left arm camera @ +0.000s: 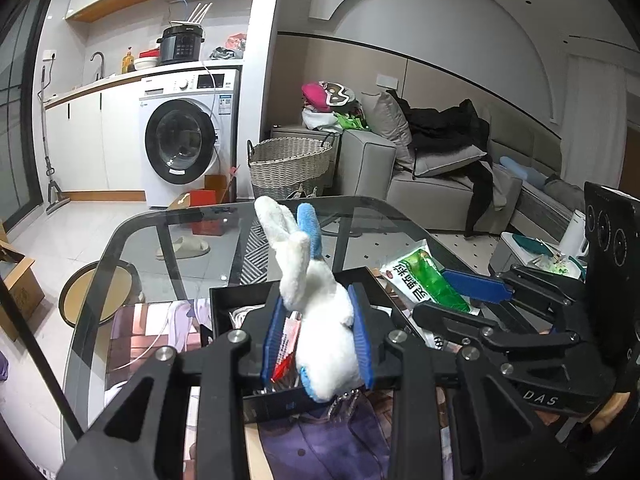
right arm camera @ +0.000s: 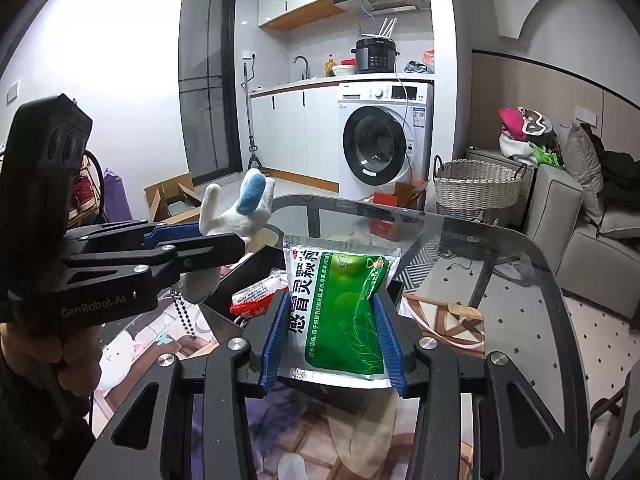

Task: Organize soft objects
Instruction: 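Lift the green packet with the right tool while the left carries the glove over the box, then lower the packet into the box and open the right tool while the left releases the glove inside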

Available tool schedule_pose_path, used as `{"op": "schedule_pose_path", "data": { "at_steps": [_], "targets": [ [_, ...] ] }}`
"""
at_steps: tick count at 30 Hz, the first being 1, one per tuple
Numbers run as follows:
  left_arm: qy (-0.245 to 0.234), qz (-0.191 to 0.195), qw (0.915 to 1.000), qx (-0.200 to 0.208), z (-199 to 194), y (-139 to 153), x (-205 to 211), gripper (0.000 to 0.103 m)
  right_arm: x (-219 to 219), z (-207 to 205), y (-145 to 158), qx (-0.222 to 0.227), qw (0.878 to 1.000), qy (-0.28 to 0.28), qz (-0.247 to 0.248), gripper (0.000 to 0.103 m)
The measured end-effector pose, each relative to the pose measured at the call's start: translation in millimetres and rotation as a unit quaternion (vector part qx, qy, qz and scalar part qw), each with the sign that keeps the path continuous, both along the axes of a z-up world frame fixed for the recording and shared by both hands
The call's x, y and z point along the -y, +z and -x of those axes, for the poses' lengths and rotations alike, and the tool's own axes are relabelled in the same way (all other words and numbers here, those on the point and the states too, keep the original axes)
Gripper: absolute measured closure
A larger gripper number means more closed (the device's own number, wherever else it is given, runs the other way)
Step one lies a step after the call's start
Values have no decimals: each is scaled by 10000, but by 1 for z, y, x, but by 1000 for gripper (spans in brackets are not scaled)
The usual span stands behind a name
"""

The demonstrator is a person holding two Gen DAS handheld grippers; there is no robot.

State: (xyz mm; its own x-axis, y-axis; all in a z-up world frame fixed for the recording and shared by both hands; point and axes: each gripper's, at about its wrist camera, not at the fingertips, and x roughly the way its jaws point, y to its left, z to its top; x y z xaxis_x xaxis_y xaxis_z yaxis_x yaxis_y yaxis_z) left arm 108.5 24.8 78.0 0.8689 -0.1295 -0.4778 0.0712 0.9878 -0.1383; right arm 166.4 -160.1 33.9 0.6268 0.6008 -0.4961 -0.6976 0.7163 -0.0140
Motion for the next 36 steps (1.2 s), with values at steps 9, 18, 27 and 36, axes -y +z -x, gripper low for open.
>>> {"op": "schedule_pose_path", "data": {
  "at_steps": [9,18,27,36],
  "targets": [
    [8,-86,9999,-103,-19,-5,-6,73,-22,-17,-8,-84,9999,-6,59,60],
    [10,-14,9996,-289,-35,-18,-11,73,-37,-37,-20,-286,9995,16,115,60],
    [69,35,9992,-388,-43,-28,-22,73,-47,-53,-36,-435,9988,-17,240,60],
    [65,20,9989,-474,-44,-35,-26,73,-61,-58,-53,-558,9974,43,459,60]
  ]
}}
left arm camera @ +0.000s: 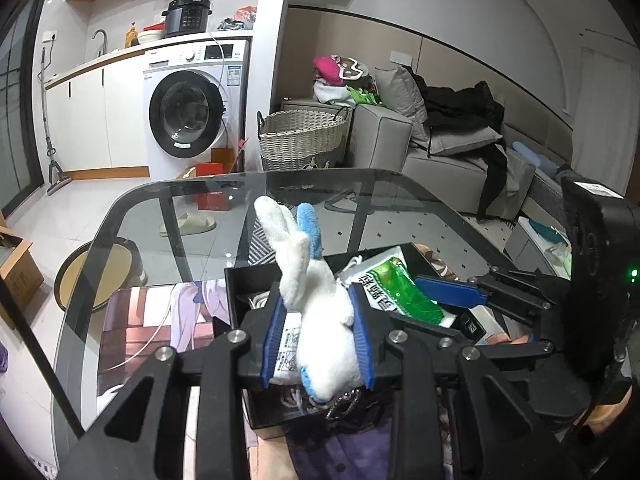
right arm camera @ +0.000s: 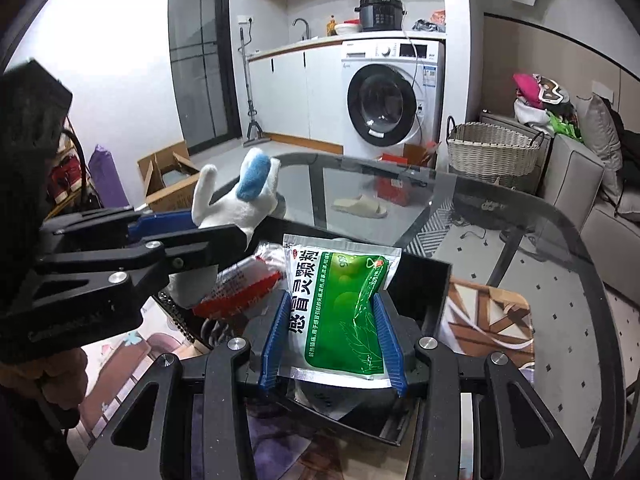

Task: Organize soft objects
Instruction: 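Lower the packet into the box and open the right tool while the left releases the glove inside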

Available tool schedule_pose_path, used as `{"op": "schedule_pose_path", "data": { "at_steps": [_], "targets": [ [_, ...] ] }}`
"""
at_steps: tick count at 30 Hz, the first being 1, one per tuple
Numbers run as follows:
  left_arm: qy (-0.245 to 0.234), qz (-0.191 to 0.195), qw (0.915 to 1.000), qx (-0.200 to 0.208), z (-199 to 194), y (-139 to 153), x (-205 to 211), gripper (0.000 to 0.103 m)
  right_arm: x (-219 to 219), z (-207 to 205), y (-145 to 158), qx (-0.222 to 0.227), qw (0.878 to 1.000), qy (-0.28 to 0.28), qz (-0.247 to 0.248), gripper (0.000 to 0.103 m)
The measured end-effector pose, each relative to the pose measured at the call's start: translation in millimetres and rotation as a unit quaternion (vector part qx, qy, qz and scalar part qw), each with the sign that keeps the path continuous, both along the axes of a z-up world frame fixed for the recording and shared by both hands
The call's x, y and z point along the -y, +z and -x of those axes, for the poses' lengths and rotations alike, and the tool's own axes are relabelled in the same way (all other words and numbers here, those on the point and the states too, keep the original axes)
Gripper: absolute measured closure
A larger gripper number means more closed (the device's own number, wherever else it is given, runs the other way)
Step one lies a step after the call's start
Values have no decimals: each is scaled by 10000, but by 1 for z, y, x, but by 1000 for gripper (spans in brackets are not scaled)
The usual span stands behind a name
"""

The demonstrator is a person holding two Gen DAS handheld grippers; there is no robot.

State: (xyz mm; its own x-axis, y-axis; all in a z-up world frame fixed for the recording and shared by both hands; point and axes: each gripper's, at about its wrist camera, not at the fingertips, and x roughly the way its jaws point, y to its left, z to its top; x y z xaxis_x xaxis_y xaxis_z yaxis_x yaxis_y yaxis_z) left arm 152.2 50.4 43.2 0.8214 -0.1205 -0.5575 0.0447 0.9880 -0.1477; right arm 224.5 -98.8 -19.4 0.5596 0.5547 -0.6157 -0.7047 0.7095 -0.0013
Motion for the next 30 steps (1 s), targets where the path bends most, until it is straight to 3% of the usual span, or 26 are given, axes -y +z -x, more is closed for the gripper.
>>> {"op": "schedule_pose_path", "data": {
  "at_steps": [10,12,13,14,16,21,30],
  "targets": [
    [-246,-105,9996,-35,1,-2,11,73,-9,-9,-11,-250,9993,-39,266,60],
    [-256,-108,9996,-52,0,-2,11,73,-7,-8,-10,-307,9993,74,219,53],
    [-270,-101,9996,-59,0,-2,12,73,-6,-8,-9,-293,9994,66,195,45],
    [-274,-101,9996,-54,0,-2,12,73,-4,-7,-8,-242,9995,3,196,30],
    [-273,-132,9995,-54,0,-1,13,73,0,-2,-3,-84,9999,-30,127,21],
    [-310,-177,9993,-109,-2,-4,17,73,16,6,6,171,9991,-342,193,16],
    [-385,-316,9986,-158,-7,-11,26,72,40,2,0,111,9978,-558,344,15]
  ]
}}
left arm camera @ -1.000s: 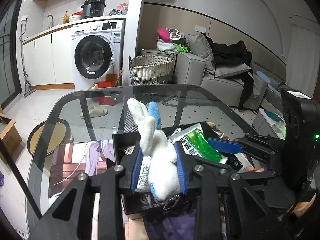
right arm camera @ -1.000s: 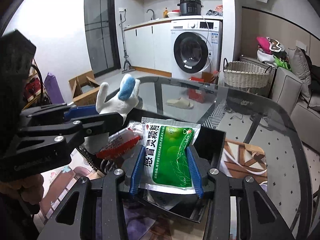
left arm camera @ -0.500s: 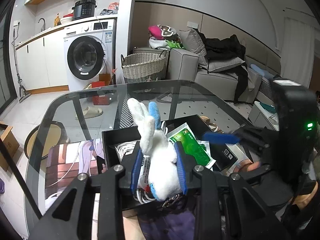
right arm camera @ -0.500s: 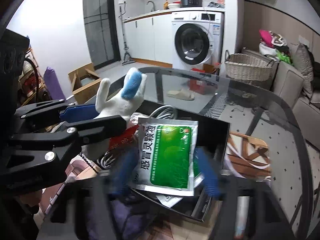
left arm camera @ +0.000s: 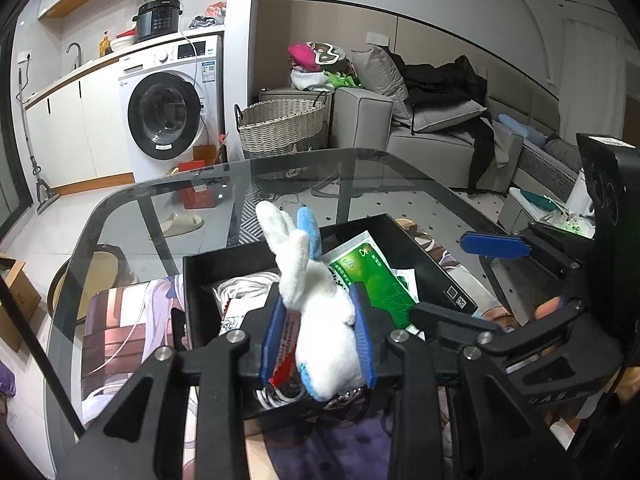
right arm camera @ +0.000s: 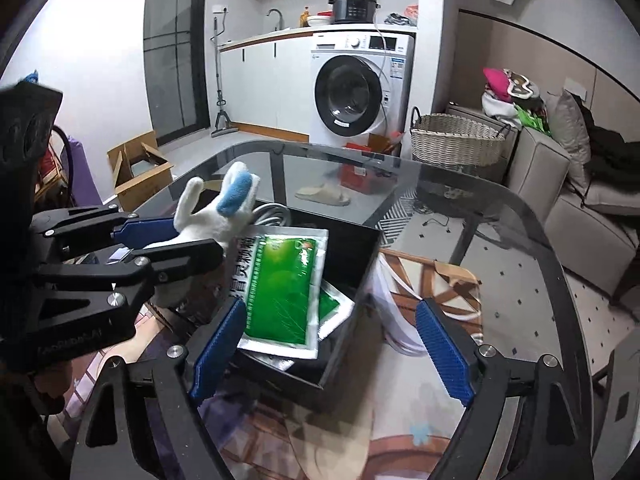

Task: Organize soft objects
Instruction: 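Lower the packet into the box and open the right tool while the left releases the glove inside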

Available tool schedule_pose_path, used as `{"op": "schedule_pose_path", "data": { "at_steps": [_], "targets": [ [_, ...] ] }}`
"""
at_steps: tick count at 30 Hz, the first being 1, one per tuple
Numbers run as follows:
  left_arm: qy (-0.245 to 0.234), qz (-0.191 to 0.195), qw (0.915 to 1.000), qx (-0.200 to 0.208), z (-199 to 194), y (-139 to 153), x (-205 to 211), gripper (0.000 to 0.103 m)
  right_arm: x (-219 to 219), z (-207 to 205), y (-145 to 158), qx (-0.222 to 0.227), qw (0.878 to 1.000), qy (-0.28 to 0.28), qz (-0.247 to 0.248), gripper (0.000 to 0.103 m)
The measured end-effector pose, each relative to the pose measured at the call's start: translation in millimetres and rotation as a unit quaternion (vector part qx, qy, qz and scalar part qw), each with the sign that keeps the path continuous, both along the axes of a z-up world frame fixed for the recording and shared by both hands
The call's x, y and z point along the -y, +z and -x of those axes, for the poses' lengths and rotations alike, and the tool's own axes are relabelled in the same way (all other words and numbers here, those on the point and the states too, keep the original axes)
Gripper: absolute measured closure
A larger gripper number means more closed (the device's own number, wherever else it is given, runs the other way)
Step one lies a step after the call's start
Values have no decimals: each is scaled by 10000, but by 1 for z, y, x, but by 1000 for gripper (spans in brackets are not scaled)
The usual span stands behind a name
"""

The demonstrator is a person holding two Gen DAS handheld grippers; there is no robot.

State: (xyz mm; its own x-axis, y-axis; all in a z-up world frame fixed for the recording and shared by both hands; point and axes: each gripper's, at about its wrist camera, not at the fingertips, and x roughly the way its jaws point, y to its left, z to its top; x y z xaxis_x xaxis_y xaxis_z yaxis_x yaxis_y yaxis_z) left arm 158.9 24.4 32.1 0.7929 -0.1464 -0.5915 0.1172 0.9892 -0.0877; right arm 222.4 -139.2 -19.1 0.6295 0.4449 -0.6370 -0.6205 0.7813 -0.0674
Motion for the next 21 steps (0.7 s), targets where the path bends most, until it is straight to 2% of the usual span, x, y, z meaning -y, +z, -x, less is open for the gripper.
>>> {"op": "schedule_pose_path", "data": {
  "at_steps": [4,13,18,21],
  "targets": [
    [9,-36,10000,19,1,-2,2,72,12,3,2,-19,10000,-74,-19,11],
    [90,-64,9999,82,5,-2,1,72,26,5,3,15,9999,-117,-89,11],
    [-162,-75,9996,237,4,2,12,72,29,5,5,49,9997,-192,-135,11],
    [-209,-140,9995,192,0,0,15,71,30,5,6,51,9997,-201,-139,11]
  ]
}}
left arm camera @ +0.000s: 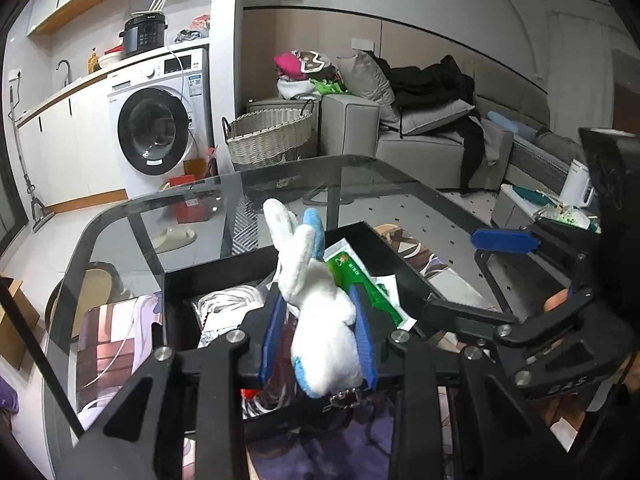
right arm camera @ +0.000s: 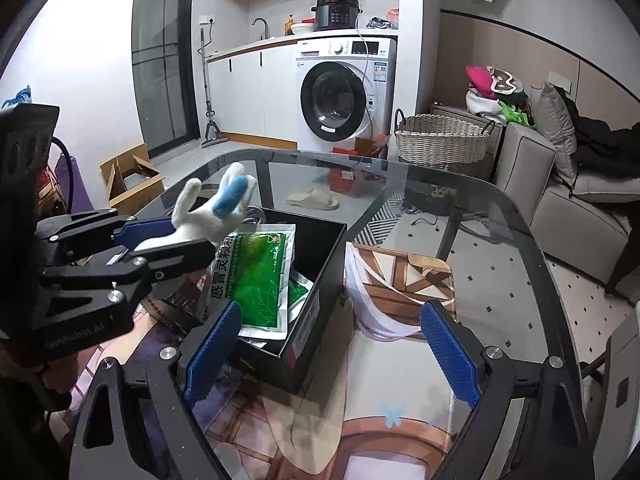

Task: Organize soft objects
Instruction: 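Lower the packet into the box and open the right tool while the left releases the glove inside, then withdraw both open tools up and away from the box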

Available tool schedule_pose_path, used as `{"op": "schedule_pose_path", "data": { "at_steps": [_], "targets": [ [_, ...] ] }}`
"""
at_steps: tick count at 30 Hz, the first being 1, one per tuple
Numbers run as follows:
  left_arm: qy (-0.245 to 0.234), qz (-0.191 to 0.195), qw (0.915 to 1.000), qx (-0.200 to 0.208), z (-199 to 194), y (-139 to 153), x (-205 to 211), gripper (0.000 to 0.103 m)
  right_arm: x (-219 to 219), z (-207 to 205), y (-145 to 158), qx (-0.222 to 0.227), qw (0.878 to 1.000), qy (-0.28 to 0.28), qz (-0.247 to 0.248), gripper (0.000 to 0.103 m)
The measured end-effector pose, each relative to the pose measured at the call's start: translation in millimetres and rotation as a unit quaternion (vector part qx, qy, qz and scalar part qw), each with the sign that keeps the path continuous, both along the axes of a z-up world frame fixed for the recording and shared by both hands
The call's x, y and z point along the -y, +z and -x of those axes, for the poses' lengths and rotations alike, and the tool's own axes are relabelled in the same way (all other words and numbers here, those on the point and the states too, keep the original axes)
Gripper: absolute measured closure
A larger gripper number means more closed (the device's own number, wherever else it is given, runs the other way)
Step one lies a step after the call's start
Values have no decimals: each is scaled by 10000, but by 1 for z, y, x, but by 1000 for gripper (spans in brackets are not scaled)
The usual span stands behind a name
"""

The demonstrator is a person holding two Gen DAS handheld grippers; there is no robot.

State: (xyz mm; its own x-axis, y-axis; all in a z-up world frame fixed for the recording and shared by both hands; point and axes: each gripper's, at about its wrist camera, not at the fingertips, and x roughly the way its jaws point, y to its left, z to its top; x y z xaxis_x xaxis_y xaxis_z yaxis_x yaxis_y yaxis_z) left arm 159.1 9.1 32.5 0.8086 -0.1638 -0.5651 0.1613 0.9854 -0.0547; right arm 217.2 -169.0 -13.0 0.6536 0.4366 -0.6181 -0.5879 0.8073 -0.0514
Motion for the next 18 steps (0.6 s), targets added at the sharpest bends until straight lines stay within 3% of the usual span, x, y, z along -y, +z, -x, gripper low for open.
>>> {"op": "schedule_pose_path", "data": {
  "at_steps": [3,5,9,10,11,14,18],
  "targets": [
    [83,27,9999,-117,-5,-2,-4,64,2,1,0,-41,10000,-16,-22,11],
    [123,75,9998,-125,-4,-2,-7,42,2,4,1,-59,10000,-1,-66,10],
    [269,94,9996,-86,1,1,-12,42,2,7,3,-103,9998,55,-132,10],
    [288,102,9995,-100,4,2,-13,36,2,9,3,-109,9998,64,-146,10],
    [320,112,9994,-103,6,2,-14,23,1,10,3,-132,9997,77,-166,8],
    [518,182,9985,-26,18,5,-20,2,0,13,3,-152,9995,149,-217,3],
    [808,330,9960,190,35,9,-34,0,-1,21,6,-133,9988,312,-357,1]
  ]
}}
